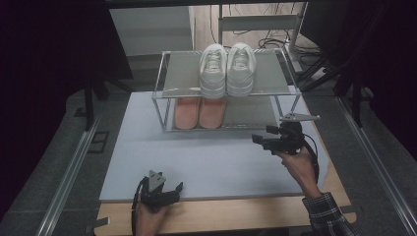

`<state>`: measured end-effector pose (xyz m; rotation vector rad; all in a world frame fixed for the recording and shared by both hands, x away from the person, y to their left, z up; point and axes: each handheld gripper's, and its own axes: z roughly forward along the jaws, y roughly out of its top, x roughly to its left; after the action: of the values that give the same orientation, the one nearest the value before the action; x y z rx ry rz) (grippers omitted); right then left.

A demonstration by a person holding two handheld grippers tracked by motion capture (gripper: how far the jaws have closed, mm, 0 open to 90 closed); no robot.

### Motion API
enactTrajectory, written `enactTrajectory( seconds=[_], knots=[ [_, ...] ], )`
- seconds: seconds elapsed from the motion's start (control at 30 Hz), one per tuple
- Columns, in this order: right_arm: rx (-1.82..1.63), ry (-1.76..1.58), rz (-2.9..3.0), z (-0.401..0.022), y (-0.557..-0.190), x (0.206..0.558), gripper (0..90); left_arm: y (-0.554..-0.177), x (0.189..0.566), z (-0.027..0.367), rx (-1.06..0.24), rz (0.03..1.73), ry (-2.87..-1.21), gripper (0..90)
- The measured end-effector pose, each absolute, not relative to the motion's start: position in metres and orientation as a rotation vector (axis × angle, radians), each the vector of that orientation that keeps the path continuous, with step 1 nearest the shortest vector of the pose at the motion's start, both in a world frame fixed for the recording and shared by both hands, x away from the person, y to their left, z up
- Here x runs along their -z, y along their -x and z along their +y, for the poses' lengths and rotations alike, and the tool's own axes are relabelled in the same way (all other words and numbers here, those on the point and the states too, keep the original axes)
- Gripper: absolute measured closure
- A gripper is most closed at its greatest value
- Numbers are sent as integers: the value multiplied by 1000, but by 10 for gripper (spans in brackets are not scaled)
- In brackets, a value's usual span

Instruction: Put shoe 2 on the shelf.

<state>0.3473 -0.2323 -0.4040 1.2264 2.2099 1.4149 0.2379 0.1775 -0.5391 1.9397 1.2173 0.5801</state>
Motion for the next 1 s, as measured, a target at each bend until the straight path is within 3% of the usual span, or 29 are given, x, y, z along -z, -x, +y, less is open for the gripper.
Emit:
enactTrajectory(
  seconds=[1.0],
  knots=[
    [-1212,-1105,2291,-224,-308,453,138,-237,539,177,-580,1224,-1934,140]
  ],
)
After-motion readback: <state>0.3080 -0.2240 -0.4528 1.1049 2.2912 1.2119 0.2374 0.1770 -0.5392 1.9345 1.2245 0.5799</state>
